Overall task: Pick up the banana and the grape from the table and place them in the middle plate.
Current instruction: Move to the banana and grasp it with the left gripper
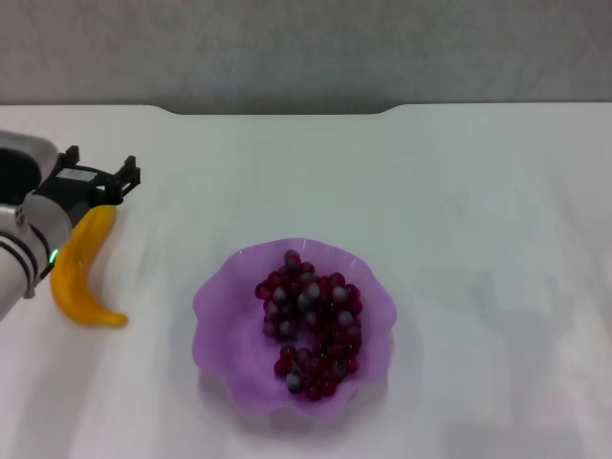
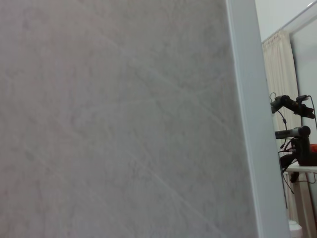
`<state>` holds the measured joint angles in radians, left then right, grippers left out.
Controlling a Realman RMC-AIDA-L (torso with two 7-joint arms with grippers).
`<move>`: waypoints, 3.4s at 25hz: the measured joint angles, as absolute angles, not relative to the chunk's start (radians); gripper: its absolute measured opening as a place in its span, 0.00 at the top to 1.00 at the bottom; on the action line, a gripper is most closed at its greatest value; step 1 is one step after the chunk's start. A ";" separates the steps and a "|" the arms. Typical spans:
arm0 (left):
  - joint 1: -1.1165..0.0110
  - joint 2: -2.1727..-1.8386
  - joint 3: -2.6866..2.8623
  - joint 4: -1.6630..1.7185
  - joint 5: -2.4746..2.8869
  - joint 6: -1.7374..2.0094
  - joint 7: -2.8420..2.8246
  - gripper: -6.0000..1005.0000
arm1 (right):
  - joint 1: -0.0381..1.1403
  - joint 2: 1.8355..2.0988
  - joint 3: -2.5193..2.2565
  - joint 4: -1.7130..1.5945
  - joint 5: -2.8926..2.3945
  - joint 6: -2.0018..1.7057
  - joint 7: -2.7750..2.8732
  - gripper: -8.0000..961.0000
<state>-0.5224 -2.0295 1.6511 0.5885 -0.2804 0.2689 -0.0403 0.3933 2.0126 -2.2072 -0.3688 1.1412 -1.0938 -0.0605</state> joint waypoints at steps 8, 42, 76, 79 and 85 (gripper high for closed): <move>-0.513 -2.027 1.610 0.773 -0.279 -0.040 0.045 0.18 | 0.396 2.013 -2.209 -0.357 1.141 -1.089 -0.062 0.07; -0.637 -2.027 1.340 0.885 -0.187 -0.672 0.054 0.18 | 0.404 2.014 -2.215 -0.361 1.141 -1.086 -0.059 0.07; -0.711 -2.028 1.261 0.582 -0.164 -0.540 0.064 0.18 | 0.414 2.015 -2.215 -0.360 1.141 -1.071 -0.058 0.07; -0.711 -2.028 1.261 0.582 -0.164 -0.539 0.064 0.18 | 0.414 2.015 -2.215 -0.358 1.141 -1.071 -0.058 0.07; -0.712 -2.027 1.261 0.568 -0.164 -0.545 0.072 0.23 | 0.414 2.016 -2.215 -0.363 1.141 -1.071 -0.058 0.07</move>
<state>-0.7119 -2.0270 1.2609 0.5675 -0.1641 -0.5453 0.0719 0.4142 2.0157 -2.2153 -0.3632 1.1412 -1.0706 -0.0582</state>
